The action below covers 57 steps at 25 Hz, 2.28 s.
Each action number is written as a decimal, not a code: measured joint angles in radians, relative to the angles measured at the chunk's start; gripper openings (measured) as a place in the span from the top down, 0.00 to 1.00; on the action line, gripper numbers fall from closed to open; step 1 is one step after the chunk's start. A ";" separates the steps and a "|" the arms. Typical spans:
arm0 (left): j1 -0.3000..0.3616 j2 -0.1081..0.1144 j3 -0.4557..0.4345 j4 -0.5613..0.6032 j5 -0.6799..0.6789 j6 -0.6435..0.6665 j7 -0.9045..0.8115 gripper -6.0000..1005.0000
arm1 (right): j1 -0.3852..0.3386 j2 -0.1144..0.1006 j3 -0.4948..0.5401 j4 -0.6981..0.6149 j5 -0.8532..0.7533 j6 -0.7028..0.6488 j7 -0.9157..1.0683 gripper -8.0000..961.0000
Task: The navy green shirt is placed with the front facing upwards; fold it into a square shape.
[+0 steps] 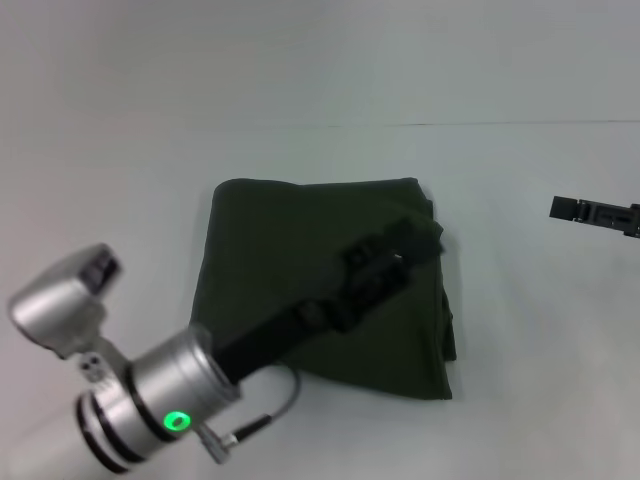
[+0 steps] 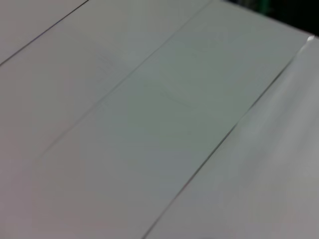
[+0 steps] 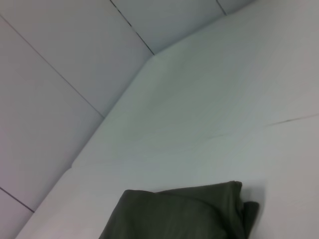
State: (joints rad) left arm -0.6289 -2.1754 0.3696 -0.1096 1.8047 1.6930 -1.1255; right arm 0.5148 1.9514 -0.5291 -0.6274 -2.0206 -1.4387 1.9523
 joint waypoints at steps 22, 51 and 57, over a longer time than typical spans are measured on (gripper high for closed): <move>0.137 0.014 -0.013 0.511 -0.005 0.032 -0.074 0.29 | 0.287 0.034 -0.082 0.237 -0.197 0.280 0.264 0.05; 0.162 0.024 -0.006 0.582 -0.004 -0.092 -0.063 0.29 | 0.302 0.125 -0.105 0.258 -0.189 0.456 0.294 0.05; 0.159 0.025 -0.006 0.579 -0.003 -0.093 -0.065 0.29 | 0.279 0.089 -0.107 0.256 -0.189 0.435 0.312 0.05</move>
State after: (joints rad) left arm -0.4700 -2.1506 0.3635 0.4693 1.8017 1.5998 -1.1902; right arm 0.7934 2.0407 -0.6361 -0.3709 -2.2096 -1.0035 2.2641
